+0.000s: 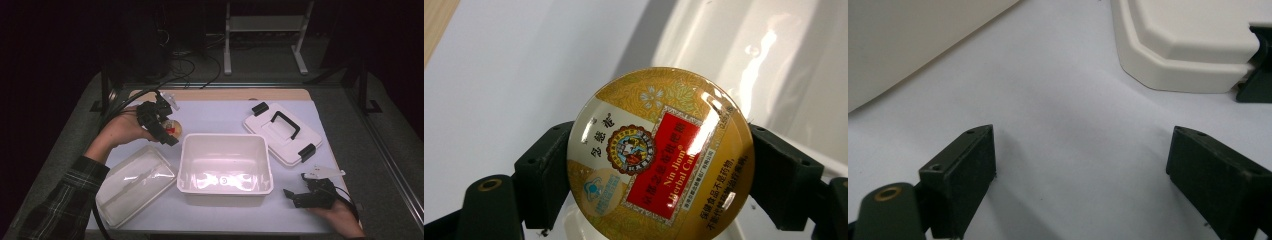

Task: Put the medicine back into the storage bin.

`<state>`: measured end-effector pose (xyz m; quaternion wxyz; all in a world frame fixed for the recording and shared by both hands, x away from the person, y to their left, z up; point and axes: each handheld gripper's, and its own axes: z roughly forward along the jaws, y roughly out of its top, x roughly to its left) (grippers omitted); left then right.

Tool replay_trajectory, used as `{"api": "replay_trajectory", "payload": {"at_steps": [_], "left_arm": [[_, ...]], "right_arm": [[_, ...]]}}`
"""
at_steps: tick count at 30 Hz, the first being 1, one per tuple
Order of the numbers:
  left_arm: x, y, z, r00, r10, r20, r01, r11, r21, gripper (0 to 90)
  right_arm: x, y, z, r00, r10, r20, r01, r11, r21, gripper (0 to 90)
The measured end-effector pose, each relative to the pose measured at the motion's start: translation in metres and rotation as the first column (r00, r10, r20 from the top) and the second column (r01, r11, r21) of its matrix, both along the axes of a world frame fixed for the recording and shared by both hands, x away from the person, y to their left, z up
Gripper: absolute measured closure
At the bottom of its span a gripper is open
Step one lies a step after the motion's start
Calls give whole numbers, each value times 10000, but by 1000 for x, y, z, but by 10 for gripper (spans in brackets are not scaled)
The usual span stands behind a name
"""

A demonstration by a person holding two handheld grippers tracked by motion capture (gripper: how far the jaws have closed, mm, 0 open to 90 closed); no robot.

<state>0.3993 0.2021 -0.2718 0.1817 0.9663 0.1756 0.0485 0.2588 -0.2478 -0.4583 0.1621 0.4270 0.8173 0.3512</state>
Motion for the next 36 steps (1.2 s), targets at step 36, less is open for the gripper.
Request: {"api": "replay_trajectory", "payload": {"at_steps": [36], "left_arm": [[-44,-78,-53,9619,-2691,-477,2727,9565,1036,197]], "right_arm": [[0,0,0,10000,7,-3,-7,10000,19,117]]}}
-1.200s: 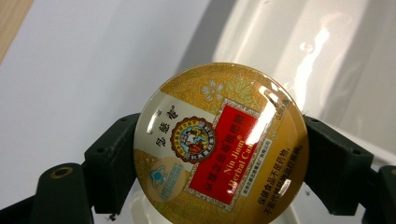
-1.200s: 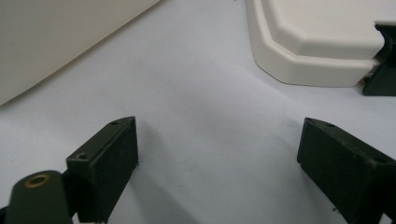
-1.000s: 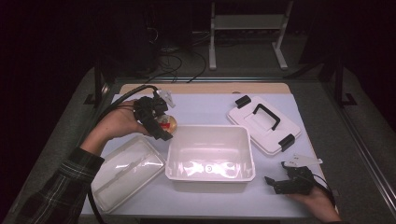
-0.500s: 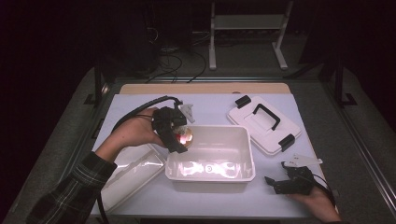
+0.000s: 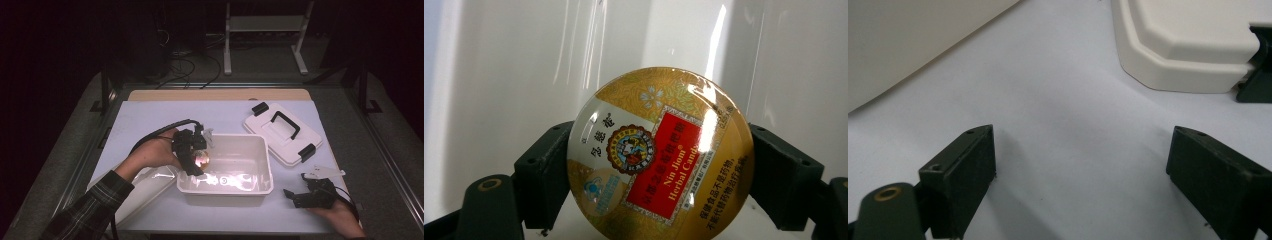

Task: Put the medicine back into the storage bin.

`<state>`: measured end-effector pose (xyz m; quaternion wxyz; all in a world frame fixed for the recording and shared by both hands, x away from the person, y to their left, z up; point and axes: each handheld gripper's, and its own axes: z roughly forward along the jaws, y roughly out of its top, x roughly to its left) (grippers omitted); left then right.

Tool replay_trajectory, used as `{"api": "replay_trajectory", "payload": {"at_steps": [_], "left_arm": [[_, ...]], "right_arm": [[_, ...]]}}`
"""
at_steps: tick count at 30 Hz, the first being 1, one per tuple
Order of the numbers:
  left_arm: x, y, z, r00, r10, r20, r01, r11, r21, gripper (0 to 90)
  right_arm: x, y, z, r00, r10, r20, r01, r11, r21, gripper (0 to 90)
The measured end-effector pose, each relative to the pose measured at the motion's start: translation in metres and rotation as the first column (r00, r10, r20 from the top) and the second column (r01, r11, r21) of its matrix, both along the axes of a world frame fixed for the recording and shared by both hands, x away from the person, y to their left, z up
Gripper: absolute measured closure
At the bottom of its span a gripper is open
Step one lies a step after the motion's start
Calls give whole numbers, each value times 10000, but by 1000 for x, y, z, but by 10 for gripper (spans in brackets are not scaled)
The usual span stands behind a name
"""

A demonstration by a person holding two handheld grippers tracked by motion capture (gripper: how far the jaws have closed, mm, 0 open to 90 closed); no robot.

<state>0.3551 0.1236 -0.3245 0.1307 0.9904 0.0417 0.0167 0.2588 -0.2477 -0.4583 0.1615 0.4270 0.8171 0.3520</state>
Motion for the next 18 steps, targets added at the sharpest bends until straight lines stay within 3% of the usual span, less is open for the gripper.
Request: {"api": "replay_trajectory", "payload": {"at_steps": [8,18], "left_arm": [[-1,-3,-11,10000,-67,31,66,9997,247,196],[-2,-3,-12,9999,-10,116,7,9997,257,195]], "right_arm": [[0,0,0,10000,-7,-16,7,10000,12,117],[0,0,0,10000,-11,-24,11,10000,16,117]]}}
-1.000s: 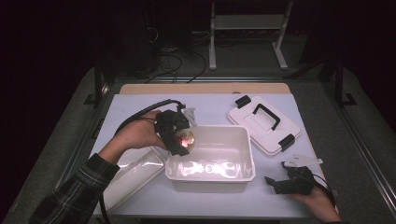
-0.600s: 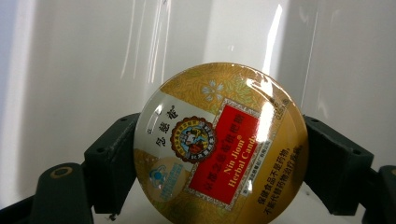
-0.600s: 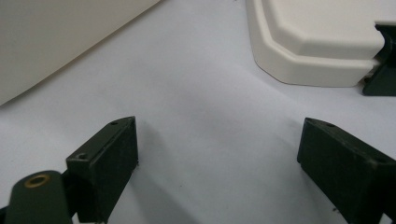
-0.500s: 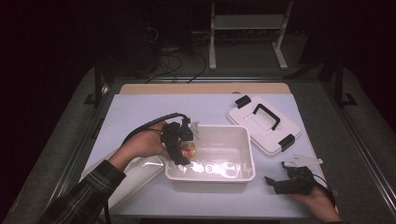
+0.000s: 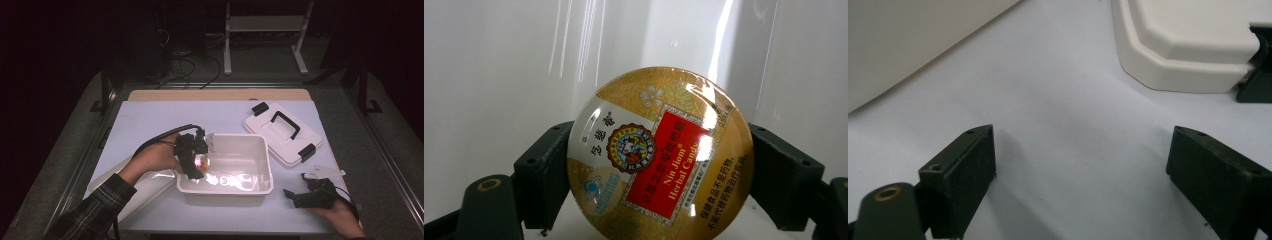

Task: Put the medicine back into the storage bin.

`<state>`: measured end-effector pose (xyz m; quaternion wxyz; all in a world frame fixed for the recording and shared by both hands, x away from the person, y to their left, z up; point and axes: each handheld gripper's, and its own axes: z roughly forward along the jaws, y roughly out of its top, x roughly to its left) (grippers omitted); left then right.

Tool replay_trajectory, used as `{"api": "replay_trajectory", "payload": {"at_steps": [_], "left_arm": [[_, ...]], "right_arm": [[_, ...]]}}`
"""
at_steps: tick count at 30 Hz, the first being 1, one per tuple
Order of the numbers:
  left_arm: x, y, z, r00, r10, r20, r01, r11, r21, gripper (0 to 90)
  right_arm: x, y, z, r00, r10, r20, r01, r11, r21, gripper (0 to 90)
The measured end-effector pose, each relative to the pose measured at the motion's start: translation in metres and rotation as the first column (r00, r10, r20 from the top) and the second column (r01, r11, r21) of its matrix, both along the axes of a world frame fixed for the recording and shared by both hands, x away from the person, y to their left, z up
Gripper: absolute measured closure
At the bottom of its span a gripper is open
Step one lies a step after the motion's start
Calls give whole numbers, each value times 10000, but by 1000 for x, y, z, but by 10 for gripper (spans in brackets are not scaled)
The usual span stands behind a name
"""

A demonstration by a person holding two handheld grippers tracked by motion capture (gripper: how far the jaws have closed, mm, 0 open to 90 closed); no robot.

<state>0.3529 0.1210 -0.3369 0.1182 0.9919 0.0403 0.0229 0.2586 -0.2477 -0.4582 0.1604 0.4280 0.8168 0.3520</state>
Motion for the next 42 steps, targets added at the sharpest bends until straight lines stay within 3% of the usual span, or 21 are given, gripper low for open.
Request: {"api": "replay_trajectory", "payload": {"at_steps": [14,24,32,35,41,42], "left_arm": [[1,4,3,9992,287,-270,-298,9987,-410,182],[-1,15,28,9985,525,-120,-535,9921,-1130,182],[-9,46,53,9954,955,56,-929,9784,-1844,185],[-11,56,57,9940,1082,157,-1036,9781,-1805,185],[-17,90,59,9818,1888,232,-1804,9629,-2005,185],[-18,100,58,9772,2113,217,-2026,9580,-2027,185]], "right_arm": [[0,0,0,10000,3,5,-3,10000,-3,117],[0,0,0,10000,4,-1,-4,10000,0,117],[0,0,0,10000,18,12,-17,10000,-34,117],[0,0,0,10000,14,26,-14,10000,-32,117],[0,0,0,10000,23,33,-23,10000,-55,117],[0,0,0,10000,18,30,-18,10000,-54,117]]}}
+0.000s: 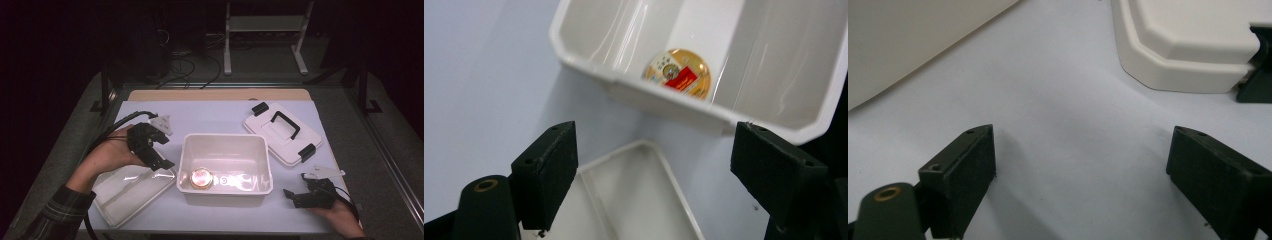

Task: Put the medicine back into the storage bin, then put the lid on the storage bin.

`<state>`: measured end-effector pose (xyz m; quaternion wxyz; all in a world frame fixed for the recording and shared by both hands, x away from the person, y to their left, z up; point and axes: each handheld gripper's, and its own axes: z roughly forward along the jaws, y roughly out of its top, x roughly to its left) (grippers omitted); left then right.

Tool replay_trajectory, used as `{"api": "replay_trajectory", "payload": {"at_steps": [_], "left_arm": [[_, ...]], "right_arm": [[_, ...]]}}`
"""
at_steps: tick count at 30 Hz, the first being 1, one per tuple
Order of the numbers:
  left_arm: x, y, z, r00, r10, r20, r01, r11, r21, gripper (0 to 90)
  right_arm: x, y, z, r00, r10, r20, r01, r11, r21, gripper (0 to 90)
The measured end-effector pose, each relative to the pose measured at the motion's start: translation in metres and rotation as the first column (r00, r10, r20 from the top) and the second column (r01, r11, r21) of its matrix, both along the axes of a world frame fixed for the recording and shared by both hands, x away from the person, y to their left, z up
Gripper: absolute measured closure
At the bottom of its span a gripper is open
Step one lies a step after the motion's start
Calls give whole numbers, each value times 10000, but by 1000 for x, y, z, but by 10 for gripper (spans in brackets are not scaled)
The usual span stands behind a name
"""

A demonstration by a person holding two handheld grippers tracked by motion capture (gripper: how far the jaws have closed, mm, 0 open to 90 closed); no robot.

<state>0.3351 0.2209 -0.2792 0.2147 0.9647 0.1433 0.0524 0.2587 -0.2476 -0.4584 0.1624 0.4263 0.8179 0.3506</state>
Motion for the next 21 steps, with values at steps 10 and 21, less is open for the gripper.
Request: {"api": "replay_trajectory", "payload": {"at_steps": [10,21], "left_arm": [[-5,38,-22,9928,1197,-85,-1197,9928,7,199],[-14,77,-60,9666,2542,-320,-2547,9669,-115,293]], "right_arm": [[0,0,0,10000,14,22,-14,10000,-6,116],[0,0,0,10000,5,14,-5,10000,-9,116]]}}
